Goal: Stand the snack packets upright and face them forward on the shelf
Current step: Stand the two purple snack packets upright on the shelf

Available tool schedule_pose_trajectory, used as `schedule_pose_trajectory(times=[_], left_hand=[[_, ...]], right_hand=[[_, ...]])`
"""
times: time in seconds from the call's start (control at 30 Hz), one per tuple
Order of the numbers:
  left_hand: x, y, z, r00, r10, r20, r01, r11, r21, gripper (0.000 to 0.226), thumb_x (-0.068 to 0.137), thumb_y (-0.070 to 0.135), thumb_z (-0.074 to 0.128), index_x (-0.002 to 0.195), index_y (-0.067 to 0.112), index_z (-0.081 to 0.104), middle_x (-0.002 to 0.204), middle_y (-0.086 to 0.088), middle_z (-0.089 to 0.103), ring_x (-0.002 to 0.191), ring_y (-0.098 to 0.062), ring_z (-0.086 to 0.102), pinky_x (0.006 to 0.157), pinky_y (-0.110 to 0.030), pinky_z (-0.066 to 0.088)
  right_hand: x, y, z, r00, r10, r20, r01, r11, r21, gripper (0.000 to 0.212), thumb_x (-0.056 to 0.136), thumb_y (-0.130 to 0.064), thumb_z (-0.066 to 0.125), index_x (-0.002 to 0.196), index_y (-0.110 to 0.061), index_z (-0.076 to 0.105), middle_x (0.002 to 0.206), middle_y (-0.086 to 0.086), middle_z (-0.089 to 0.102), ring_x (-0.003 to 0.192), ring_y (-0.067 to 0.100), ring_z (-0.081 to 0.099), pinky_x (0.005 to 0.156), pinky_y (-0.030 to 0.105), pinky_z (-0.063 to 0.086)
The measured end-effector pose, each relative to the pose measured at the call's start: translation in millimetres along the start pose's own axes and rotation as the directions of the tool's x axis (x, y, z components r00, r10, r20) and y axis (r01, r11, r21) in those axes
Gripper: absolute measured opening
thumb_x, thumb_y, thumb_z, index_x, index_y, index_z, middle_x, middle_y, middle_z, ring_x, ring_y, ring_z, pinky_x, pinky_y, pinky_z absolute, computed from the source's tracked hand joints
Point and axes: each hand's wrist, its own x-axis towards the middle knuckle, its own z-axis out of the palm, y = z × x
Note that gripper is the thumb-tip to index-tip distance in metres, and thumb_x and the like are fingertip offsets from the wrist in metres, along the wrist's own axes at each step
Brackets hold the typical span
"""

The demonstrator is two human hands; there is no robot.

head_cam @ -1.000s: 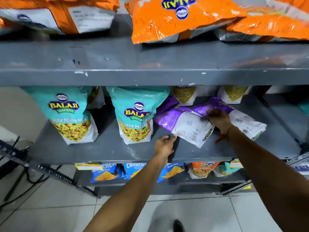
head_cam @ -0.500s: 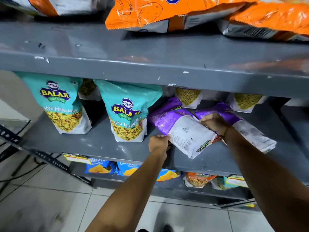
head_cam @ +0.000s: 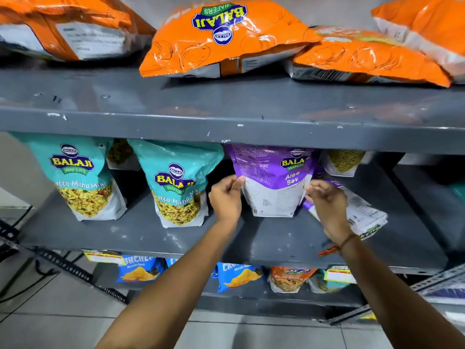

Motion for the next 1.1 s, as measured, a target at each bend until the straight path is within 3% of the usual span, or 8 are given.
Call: schedule_pose_trajectory(times=[0.27, 0.43, 0.53, 0.6, 0.7, 0.9, 1.0, 1.1], left_hand=[[-0.8, -34.2, -4.4, 0.996, -0.016, 0.093, -0.005, 0.977, 0.215, 0.020, 0.084, 0.033, 0.068, 0.079, 0.014, 0.073, 0.066, 0.001, 0.067, 0.067, -0.006, 0.051, 0.070, -0.040, 0.054], [-2.3, -28.9, -9.1, 0.973, -0.175, 0.153, 0.162, 0.982, 0.094, 0.048, 0.080, 0.057, 0.060, 0.083, 0.012, 0.075, 0.060, 0.016, 0.065, 0.061, -0.001, 0.056, 0.068, -0.025, 0.046], [1.4, -24.8, -8.1, 0.882, -0.424, 0.206, 0.426, 0.904, 0.039, 0.054, 0.092, 0.056, 0.045, 0.104, 0.011, 0.072, 0.094, -0.006, 0.074, 0.088, -0.018, 0.069, 0.092, -0.035, 0.048], [1.4, -20.1, -6.2, 0.784, -0.538, 0.309, 0.532, 0.839, 0.111, 0.061, 0.096, 0.059, 0.030, 0.126, 0.015, 0.061, 0.127, -0.006, 0.065, 0.120, -0.022, 0.059, 0.111, -0.042, 0.036], [-2.1, -20.8, 0.1, 0.736, -0.599, 0.315, 0.591, 0.796, 0.135, 0.069, 0.089, 0.068, 0.028, 0.130, 0.021, 0.058, 0.138, 0.001, 0.057, 0.127, -0.021, 0.053, 0.117, -0.045, 0.031], [-53.3, -3.0, -5.6, 0.888, -0.435, 0.150, 0.406, 0.894, 0.187, 0.049, 0.095, 0.047, 0.046, 0.074, 0.014, 0.075, 0.075, -0.007, 0.076, 0.070, -0.018, 0.072, 0.076, -0.029, 0.050], [-82.7, -1.2, -6.3, 0.899, -0.337, 0.281, 0.285, 0.935, 0.210, 0.038, 0.089, 0.046, 0.052, 0.080, 0.021, 0.079, 0.079, -0.001, 0.079, 0.081, -0.014, 0.073, 0.082, -0.030, 0.054], [-82.2, -6.4, -9.1, 0.889, -0.305, 0.343, 0.230, 0.942, 0.243, 0.038, 0.083, 0.053, 0.052, 0.081, 0.026, 0.078, 0.078, 0.000, 0.079, 0.082, -0.018, 0.074, 0.087, -0.040, 0.057]], right_hand=[[-26.8, 32.2, 5.3, 0.999, 0.048, -0.010, -0.049, 0.995, -0.084, 0.027, 0.089, -0.016, 0.061, 0.075, -0.039, 0.066, 0.079, 0.009, 0.067, 0.076, 0.025, 0.064, 0.085, 0.062, 0.053], [-29.6, 31.3, 3.8, 0.998, 0.055, -0.041, -0.060, 0.992, -0.111, 0.006, 0.083, -0.026, 0.066, 0.087, -0.030, 0.063, 0.087, -0.001, 0.070, 0.082, 0.022, 0.067, 0.080, 0.057, 0.056], [-49.6, 23.0, 9.0, 0.993, 0.034, -0.112, -0.043, 0.996, -0.074, 0.016, 0.082, -0.022, 0.069, 0.086, -0.030, 0.056, 0.082, -0.001, 0.063, 0.073, 0.016, 0.062, 0.072, 0.056, 0.057], [-66.4, 19.3, 15.2, 0.999, 0.043, -0.003, -0.043, 0.996, -0.074, 0.019, 0.083, -0.017, 0.069, 0.088, -0.029, 0.055, 0.084, 0.000, 0.062, 0.074, 0.014, 0.061, 0.069, 0.052, 0.058], [-82.6, 23.6, 23.6, 0.973, 0.091, 0.211, -0.069, 0.992, -0.109, 0.041, 0.074, -0.032, 0.074, 0.109, -0.031, 0.052, 0.109, 0.002, 0.057, 0.096, 0.013, 0.063, 0.084, 0.039, 0.055], [-76.0, 25.9, 34.0, 0.949, 0.123, 0.291, -0.095, 0.990, -0.108, 0.096, 0.059, -0.055, 0.082, 0.140, -0.036, 0.032, 0.142, -0.006, 0.043, 0.128, 0.003, 0.047, 0.109, 0.033, 0.040], [-70.8, 21.7, 41.4, 0.937, 0.081, 0.340, -0.069, 0.996, -0.048, 0.110, 0.053, -0.055, 0.087, 0.140, -0.038, 0.021, 0.144, -0.007, 0.048, 0.130, 0.007, 0.048, 0.109, 0.035, 0.040], [-67.4, 24.0, 43.1, 0.974, 0.071, 0.213, -0.058, 0.996, -0.068, 0.089, 0.055, -0.050, 0.086, 0.119, -0.036, 0.026, 0.128, 0.001, 0.060, 0.116, 0.013, 0.060, 0.100, 0.039, 0.048]])
